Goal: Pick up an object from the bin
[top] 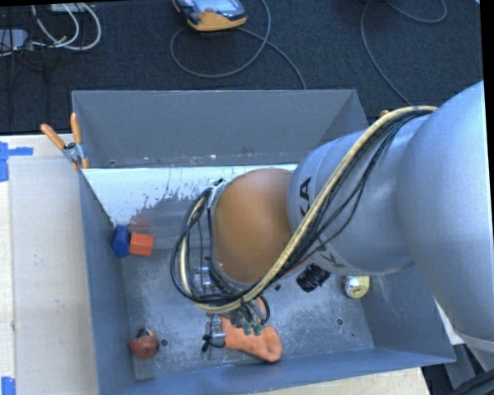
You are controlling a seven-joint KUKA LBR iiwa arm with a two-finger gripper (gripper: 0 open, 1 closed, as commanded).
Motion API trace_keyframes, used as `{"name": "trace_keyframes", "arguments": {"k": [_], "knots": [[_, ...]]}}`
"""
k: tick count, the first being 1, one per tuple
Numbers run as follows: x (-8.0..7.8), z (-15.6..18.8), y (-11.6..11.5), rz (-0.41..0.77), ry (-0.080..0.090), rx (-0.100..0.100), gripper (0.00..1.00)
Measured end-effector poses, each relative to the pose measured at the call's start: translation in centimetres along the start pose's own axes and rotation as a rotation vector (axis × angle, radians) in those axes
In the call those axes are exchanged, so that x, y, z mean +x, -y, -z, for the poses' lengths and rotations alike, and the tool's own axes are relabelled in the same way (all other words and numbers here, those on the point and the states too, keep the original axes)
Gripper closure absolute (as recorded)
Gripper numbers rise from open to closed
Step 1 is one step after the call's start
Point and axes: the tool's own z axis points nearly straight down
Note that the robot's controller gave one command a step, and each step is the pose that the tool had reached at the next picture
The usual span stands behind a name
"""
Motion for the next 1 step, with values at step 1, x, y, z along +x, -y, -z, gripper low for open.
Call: {"name": "trace_keyframes", "arguments": {"k": [1], "knots": [[-0.2,0.41,0.07,-0.004,0.008,-0.002,0.0]]}}
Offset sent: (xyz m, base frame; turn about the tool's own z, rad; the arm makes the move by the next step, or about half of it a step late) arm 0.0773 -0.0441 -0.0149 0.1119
